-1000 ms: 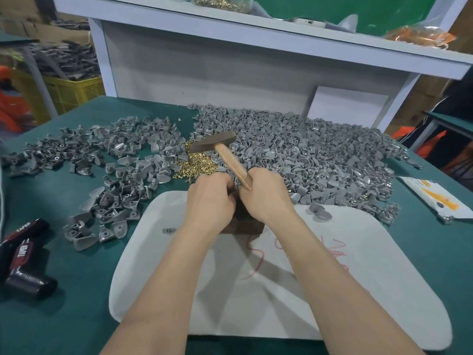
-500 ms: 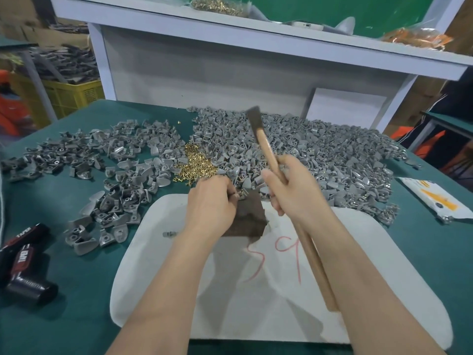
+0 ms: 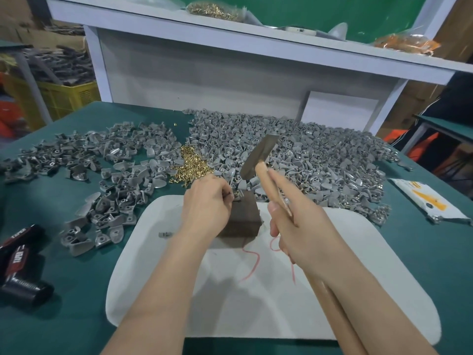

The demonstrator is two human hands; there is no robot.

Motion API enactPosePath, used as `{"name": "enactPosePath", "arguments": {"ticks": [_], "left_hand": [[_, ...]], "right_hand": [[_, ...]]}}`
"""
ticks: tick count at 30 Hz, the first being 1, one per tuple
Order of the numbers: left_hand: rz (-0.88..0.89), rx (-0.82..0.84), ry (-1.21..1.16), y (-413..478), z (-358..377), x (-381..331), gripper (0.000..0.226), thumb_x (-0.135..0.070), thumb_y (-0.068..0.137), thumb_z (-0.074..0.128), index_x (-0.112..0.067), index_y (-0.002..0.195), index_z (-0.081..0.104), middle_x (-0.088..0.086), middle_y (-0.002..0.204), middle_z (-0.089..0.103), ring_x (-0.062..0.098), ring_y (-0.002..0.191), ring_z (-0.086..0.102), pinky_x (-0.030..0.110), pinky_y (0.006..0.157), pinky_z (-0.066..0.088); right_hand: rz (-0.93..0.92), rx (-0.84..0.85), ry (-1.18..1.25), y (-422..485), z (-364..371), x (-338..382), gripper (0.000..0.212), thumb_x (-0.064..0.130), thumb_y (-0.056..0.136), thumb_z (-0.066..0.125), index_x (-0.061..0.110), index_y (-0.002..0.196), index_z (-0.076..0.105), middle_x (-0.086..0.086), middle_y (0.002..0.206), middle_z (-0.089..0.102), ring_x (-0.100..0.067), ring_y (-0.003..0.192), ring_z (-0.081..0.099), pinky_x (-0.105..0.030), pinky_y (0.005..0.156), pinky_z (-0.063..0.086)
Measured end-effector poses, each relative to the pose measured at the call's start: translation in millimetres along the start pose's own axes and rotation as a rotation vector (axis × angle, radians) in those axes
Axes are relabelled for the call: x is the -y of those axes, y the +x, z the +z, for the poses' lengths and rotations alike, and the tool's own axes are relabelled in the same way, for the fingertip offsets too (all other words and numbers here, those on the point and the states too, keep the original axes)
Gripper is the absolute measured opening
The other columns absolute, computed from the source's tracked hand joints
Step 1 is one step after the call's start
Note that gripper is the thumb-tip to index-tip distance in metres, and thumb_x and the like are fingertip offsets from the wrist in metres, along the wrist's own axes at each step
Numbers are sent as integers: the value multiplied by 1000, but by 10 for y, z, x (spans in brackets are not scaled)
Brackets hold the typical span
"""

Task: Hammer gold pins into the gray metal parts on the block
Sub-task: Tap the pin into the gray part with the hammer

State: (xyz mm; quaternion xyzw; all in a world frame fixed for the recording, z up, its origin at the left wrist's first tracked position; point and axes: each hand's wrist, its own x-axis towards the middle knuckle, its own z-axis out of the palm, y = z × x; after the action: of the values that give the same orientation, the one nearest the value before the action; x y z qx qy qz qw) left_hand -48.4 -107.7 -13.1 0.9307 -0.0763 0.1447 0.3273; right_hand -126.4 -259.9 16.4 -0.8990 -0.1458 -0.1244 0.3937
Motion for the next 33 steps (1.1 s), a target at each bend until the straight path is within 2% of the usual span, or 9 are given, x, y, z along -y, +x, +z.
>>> {"name": "enactPosePath", "arguments": {"ticks": [5,9,15,18,20,25,27,31,33], "left_hand": [[8,16,5,9,1,-2,12,-16,87,59,-16,85,71,2,97,66,26,96,59,37,79,49],[-25,-8,-32,3,-19,-13,9,-15,87,60,-14,86,69,4,100,63,28,98,56,40,85,46],[-7,-6,-48,-4,-16,-8,10,-15,87,63,-9,82,69,8,95,64,31,94,58,41,81,49],[-12,-5,-50,6,-17,-11,9,-14,86,63,-9,83,70,7,95,64,31,94,58,43,81,49],[-17,-9,-67,4,-22,6,9,-13,85,63,-8,87,70,7,98,64,32,96,58,43,83,48],[10,-14,-55,5,-24,-3,13,-12,86,62,-6,78,70,9,91,65,32,90,59,43,79,50],[8,-12,-45,6,-8,-4,14,-13,87,63,-6,77,70,8,90,65,32,90,60,42,78,50],[-10,-37,-83,-9,-30,-2,8,-14,85,65,-9,78,66,8,93,64,33,92,58,44,81,49],[-15,-36,-89,-18,-35,-12,8,-13,85,65,-7,80,67,11,93,65,34,92,59,44,81,49]], "right_hand": [[23,-121,-87,-8,26,1,52,26,98,42,50,141,25,23,74,55,2,61,51,-27,68,50],[-28,33,-111,-51,168,33,57,17,99,38,54,138,16,18,132,54,1,83,50,-21,91,42],[-6,-174,-42,88,-13,-2,55,24,98,44,53,138,22,35,72,54,12,62,52,-16,60,42],[-45,-69,-68,-7,100,72,61,21,98,41,57,138,13,41,114,55,1,101,60,-32,84,51],[-59,58,-98,-89,231,80,60,17,98,39,52,142,19,21,134,52,-3,113,55,-17,97,41],[2,-98,-14,94,-35,7,56,23,98,42,72,123,27,43,64,48,16,55,47,-4,54,33],[-2,-107,40,78,-41,-13,58,23,99,42,74,122,26,44,66,48,18,56,48,-1,50,34],[-37,102,-49,-15,205,16,56,15,99,39,50,140,23,44,121,47,26,97,47,2,84,32],[-20,62,-25,55,144,45,56,17,99,40,59,133,25,52,88,50,25,69,47,0,64,38]]}}
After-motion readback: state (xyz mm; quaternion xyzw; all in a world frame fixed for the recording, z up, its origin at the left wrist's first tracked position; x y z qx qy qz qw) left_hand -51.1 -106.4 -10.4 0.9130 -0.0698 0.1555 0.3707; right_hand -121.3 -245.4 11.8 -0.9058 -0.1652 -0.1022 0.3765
